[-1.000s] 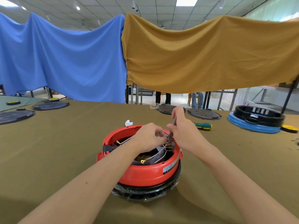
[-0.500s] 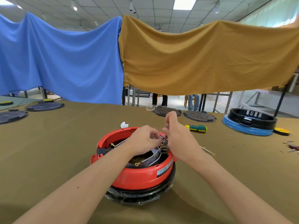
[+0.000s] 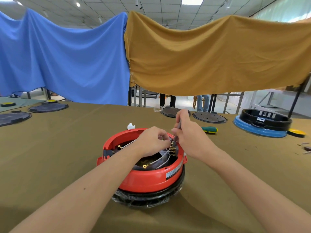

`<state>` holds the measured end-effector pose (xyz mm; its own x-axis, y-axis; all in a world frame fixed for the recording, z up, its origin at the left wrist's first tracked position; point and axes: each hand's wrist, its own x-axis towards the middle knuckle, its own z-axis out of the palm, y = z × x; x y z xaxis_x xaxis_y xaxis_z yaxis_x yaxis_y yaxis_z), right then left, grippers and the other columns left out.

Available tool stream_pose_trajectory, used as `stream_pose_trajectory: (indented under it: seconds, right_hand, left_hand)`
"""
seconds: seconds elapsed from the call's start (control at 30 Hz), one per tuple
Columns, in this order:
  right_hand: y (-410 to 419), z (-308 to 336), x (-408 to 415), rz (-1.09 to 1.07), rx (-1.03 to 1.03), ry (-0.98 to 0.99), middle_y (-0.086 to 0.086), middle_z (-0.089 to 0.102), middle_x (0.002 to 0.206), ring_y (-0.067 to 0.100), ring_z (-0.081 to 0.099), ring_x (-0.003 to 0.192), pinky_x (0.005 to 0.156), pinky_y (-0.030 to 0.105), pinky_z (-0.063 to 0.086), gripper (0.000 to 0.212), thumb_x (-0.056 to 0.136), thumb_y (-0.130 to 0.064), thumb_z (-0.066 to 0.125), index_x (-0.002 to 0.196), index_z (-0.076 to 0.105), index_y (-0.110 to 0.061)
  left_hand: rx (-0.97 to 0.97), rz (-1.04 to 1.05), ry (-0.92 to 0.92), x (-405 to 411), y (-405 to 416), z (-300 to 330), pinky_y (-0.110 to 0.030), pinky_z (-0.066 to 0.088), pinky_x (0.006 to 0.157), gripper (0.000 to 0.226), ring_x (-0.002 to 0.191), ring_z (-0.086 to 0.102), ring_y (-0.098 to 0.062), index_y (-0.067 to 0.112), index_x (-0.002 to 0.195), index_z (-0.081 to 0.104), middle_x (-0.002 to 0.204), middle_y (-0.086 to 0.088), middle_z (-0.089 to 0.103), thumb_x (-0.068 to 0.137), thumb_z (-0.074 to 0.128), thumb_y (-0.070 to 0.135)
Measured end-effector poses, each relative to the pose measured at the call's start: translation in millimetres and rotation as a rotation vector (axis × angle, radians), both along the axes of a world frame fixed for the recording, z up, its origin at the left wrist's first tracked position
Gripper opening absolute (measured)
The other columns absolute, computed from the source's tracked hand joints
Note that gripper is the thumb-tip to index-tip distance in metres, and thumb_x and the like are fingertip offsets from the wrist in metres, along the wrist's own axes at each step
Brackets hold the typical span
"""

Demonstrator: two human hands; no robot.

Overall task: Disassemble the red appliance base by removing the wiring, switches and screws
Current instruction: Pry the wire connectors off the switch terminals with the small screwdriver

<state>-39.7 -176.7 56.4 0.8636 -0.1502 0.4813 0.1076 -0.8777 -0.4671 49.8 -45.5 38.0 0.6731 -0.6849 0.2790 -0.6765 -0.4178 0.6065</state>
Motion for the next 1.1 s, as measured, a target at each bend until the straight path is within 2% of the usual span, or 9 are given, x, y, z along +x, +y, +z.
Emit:
stream_pose_trajectory:
  seconds: [0.2, 0.37, 0.5, 0.6, 0.67, 0.73, 0.8, 0.97, 1.1]
  right_hand:
    - [-1, 1, 3, 0.002, -0.064, -0.005, 0.005, 0.061, 0.080, 0.026, 0.067, 0.077, 0.065, 0.049, 0.057, 0.032, 0.098, -0.001, 0.048, 0.097, 0.028, -0.026]
    - [0, 3, 4, 0.037, -0.145, 0.033, -0.001, 0.060, 0.071, 0.024, 0.062, 0.067, 0.061, 0.049, 0.056, 0.037, 0.096, 0.000, 0.048, 0.091, 0.024, -0.028]
    - [-1, 2, 5, 0.036, -0.134, 0.016, -0.003, 0.061, 0.072, 0.022, 0.064, 0.069, 0.062, 0.047, 0.057, 0.037, 0.097, -0.003, 0.049, 0.091, 0.025, -0.030]
    - [-2, 1, 4, 0.045, -0.123, 0.014, 0.000, 0.062, 0.074, 0.025, 0.066, 0.072, 0.064, 0.049, 0.057, 0.034, 0.099, -0.005, 0.048, 0.091, 0.026, -0.030]
    - [-2, 3, 4, 0.049, -0.117, 0.027, 0.003, 0.062, 0.073, 0.029, 0.065, 0.072, 0.062, 0.050, 0.057, 0.032, 0.099, -0.004, 0.046, 0.092, 0.026, -0.028]
    - [-2, 4, 5, 0.043, -0.142, 0.047, 0.002, 0.060, 0.073, 0.027, 0.061, 0.067, 0.059, 0.047, 0.054, 0.034, 0.097, -0.001, 0.047, 0.092, 0.026, -0.027]
    - [0, 6, 8, 0.039, -0.202, 0.073, 0.000, 0.059, 0.075, 0.017, 0.057, 0.063, 0.056, 0.040, 0.052, 0.037, 0.095, 0.001, 0.049, 0.092, 0.024, -0.027]
    - [3, 15, 14, 0.049, -0.313, 0.137, 0.005, 0.059, 0.079, 0.024, 0.058, 0.064, 0.057, 0.042, 0.050, 0.035, 0.094, -0.003, 0.054, 0.095, 0.026, -0.024]
    - [-1, 18, 17, 0.043, -0.170, 0.127, 0.007, 0.063, 0.081, 0.025, 0.062, 0.068, 0.061, 0.044, 0.054, 0.030, 0.095, -0.002, 0.054, 0.096, 0.032, -0.023]
  left_hand:
    - [-0.004, -0.010, 0.014, 1, 0, 0, -0.011, 0.029, 0.052, 0.014, 0.052, 0.046, 0.006, 0.016, 0.078, 0.069, 0.052, 0.017, 0.049, 0.089, 0.064, 0.023]
    - [-0.016, -0.018, 0.032, 0, 0, 0, -0.006, 0.034, 0.049, 0.015, 0.048, 0.047, 0.015, 0.013, 0.077, 0.068, 0.043, 0.021, 0.049, 0.090, 0.064, 0.020]
    - [-0.007, -0.012, 0.038, 0, 0, 1, -0.008, 0.032, 0.046, 0.016, 0.049, 0.049, 0.013, 0.015, 0.080, 0.069, 0.044, 0.021, 0.048, 0.091, 0.064, 0.024]
    - [0.000, -0.012, 0.042, 0, 1, 0, -0.011, 0.029, 0.048, 0.016, 0.075, 0.058, 0.007, 0.016, 0.079, 0.069, 0.043, 0.020, 0.048, 0.091, 0.064, 0.025]
    - [-0.006, -0.013, 0.048, 1, 1, -1, -0.013, 0.029, 0.051, 0.016, 0.087, 0.052, 0.004, 0.018, 0.077, 0.068, 0.043, 0.020, 0.048, 0.091, 0.064, 0.025]
    - [-0.003, -0.010, 0.049, 1, 1, -1, -0.013, 0.029, 0.051, 0.015, 0.075, 0.058, 0.004, 0.018, 0.078, 0.068, 0.044, 0.021, 0.049, 0.091, 0.064, 0.025]
    - [-0.003, -0.012, 0.056, 1, 1, -1, -0.013, 0.029, 0.051, 0.014, 0.055, 0.053, 0.005, 0.018, 0.077, 0.068, 0.046, 0.023, 0.051, 0.089, 0.063, 0.023]
    - [0.002, -0.046, 0.070, 2, -1, -2, -0.023, 0.036, 0.063, 0.009, 0.070, 0.052, 0.001, 0.019, 0.083, 0.069, 0.073, 0.011, 0.060, 0.087, 0.060, 0.020]
    - [-0.002, -0.010, 0.035, 3, -1, -3, -0.017, 0.031, 0.055, 0.022, 0.056, 0.049, 0.008, 0.026, 0.065, 0.060, 0.056, 0.018, 0.051, 0.087, 0.064, 0.023]
